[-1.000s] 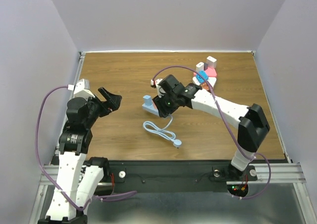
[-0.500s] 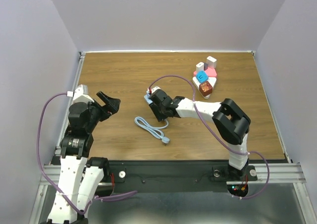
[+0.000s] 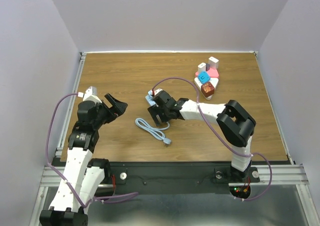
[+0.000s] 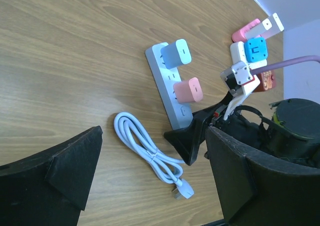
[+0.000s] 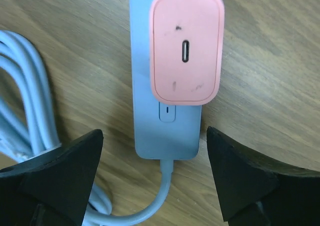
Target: Pull the plug off the socket
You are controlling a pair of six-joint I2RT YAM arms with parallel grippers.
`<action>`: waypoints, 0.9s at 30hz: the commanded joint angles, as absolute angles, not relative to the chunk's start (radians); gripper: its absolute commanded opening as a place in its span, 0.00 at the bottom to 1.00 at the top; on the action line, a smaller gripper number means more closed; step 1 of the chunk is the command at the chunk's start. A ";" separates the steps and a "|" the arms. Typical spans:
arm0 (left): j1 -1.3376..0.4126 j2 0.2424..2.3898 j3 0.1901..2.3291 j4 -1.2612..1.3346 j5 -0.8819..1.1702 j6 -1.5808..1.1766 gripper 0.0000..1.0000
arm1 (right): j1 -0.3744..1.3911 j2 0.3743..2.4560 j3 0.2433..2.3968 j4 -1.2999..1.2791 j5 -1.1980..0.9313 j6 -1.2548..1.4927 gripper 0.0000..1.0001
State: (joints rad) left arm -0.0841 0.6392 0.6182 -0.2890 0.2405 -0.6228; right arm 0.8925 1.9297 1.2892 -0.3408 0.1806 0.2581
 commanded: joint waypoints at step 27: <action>-0.089 0.646 0.519 -0.017 0.469 -0.607 0.99 | 0.841 1.820 1.433 -0.344 -0.373 0.491 0.00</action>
